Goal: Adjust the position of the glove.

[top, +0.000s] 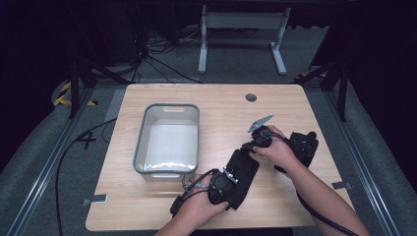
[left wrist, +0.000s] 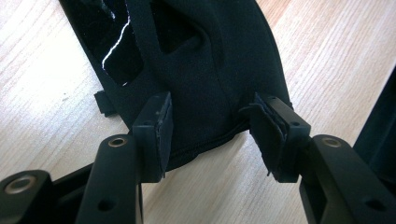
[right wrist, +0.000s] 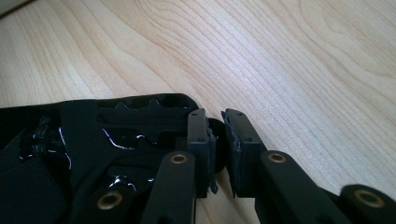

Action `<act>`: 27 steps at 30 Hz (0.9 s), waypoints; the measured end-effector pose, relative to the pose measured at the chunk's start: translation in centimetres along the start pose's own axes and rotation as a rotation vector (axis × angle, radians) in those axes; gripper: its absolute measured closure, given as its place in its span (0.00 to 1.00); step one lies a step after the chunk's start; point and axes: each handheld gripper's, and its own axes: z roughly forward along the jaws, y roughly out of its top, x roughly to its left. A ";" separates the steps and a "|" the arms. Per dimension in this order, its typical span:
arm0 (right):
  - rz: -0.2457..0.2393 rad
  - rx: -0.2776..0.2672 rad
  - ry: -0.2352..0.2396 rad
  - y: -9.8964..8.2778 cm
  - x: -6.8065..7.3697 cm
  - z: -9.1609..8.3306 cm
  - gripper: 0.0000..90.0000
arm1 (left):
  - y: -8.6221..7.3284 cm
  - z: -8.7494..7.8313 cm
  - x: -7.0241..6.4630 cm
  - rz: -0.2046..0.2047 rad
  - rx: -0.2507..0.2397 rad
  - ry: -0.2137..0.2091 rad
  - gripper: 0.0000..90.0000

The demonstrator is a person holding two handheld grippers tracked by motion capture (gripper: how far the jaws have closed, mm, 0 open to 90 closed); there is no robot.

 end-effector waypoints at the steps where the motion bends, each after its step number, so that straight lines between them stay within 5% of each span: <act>1: -0.002 -0.002 -0.001 0.0 0.0 0.0 0.91 | 0.0 0.0 -0.1 0.010 0.007 0.020 0.56; 4: -0.002 -0.001 -0.001 0.0 0.0 0.0 0.91 | 0.1 0.0 -0.4 0.033 0.011 0.083 0.68; 10: -0.013 0.005 -0.017 0.0 0.2 -0.1 0.91 | -0.1 0.0 0.0 -0.002 -0.020 0.085 0.88; 11: -0.044 0.011 -0.044 0.1 0.6 -0.1 0.92 | -0.2 -0.1 0.2 -0.004 -0.026 0.071 0.92; 15: -0.050 0.018 -0.052 0.2 0.9 -0.4 0.93 | -0.3 -0.4 0.5 -0.015 -0.024 0.040 0.93; 22: -0.006 -0.042 -0.033 -0.3 1.7 -4.0 0.93 | -0.7 -3.5 1.0 0.013 -0.077 -0.010 0.92; 27: 0.000 -0.091 -0.049 -1.0 3.4 -6.9 0.93 | -0.9 -4.9 1.6 0.049 -0.071 0.020 0.92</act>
